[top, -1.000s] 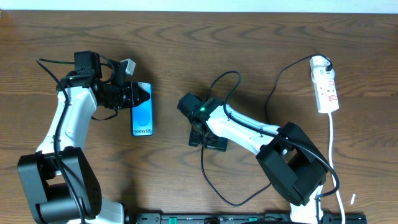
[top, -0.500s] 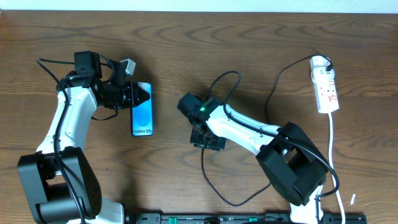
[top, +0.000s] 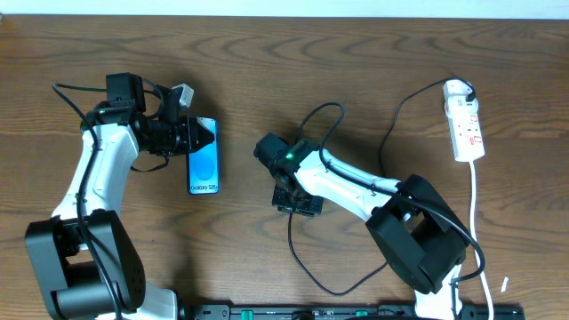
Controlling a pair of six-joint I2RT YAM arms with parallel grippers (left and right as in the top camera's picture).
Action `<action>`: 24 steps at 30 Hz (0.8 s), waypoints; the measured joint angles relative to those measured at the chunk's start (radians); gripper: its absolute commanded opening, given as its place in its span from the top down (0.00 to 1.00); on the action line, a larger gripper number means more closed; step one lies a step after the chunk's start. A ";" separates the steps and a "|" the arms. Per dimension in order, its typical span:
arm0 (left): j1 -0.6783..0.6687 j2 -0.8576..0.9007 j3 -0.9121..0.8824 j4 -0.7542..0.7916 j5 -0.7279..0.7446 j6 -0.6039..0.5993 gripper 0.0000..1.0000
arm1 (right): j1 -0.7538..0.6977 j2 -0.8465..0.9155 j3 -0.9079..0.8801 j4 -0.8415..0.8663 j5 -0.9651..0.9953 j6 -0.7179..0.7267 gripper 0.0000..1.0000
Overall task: Plug charger to phone and switch on socket
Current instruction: 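Close the right gripper on the cable connector and lift it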
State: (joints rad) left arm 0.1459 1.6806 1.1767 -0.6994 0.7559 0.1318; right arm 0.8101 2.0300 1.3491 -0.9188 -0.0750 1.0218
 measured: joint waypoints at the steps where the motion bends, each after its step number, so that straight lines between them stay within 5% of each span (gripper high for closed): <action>1: 0.000 0.000 0.000 0.000 0.000 0.000 0.93 | 0.001 0.000 0.000 0.000 0.000 0.000 0.67; 13: 0.000 0.000 0.000 0.000 0.000 0.000 0.93 | 0.017 0.000 0.000 0.000 -0.005 0.000 0.66; 19: 0.000 0.000 0.000 0.000 0.000 0.000 0.93 | 0.017 0.000 0.000 -0.002 -0.007 0.001 0.74; 24: 0.000 0.000 0.000 0.000 0.000 0.000 0.93 | 0.017 0.000 0.000 -0.003 -0.009 -0.001 0.91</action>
State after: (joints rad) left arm 0.1459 1.6810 1.1767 -0.6994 0.7559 0.1318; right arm 0.8272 2.0304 1.3491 -0.9215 -0.0841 1.0206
